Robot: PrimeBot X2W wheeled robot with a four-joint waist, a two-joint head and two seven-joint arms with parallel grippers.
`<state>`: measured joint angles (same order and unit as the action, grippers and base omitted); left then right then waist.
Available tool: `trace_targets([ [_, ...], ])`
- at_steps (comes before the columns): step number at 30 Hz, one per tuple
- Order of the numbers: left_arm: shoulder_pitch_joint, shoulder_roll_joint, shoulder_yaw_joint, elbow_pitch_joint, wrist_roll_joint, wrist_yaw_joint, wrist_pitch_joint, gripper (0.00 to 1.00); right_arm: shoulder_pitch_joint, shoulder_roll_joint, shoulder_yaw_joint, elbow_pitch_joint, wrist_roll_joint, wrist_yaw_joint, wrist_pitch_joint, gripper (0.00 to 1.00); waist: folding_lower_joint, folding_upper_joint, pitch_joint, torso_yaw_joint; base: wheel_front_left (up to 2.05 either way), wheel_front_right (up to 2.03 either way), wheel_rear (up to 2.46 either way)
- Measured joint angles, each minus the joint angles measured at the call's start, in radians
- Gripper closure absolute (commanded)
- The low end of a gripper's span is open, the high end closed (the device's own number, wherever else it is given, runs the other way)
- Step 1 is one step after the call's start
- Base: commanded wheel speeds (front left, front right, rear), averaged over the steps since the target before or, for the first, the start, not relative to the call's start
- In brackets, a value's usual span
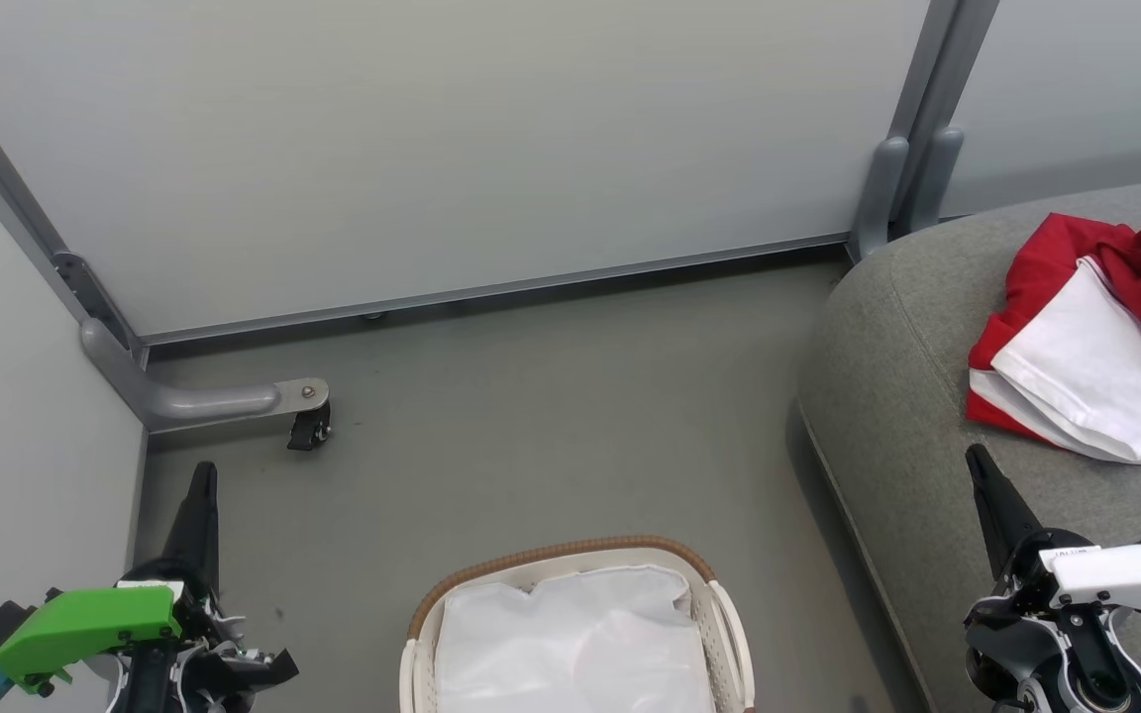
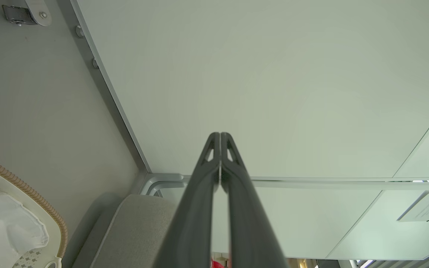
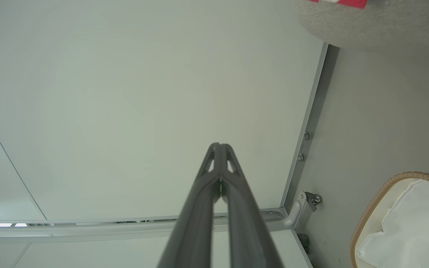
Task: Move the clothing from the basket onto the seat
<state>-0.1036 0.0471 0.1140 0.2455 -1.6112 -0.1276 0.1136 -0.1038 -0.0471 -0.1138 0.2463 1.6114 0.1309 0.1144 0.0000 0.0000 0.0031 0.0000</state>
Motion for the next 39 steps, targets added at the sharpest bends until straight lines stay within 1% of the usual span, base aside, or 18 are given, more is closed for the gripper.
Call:
trace_targets([
  [39, 0.0, 0.0, 0.0, 0.0, 0.0, 0.0, 0.0, 1.0, 0.0, 0.0, 0.0, 0.0, 0.0, 0.0, 0.0, 1.0, 0.0, 0.0, 0.0, 0.0, 0.0, 0.0, 0.0],
])
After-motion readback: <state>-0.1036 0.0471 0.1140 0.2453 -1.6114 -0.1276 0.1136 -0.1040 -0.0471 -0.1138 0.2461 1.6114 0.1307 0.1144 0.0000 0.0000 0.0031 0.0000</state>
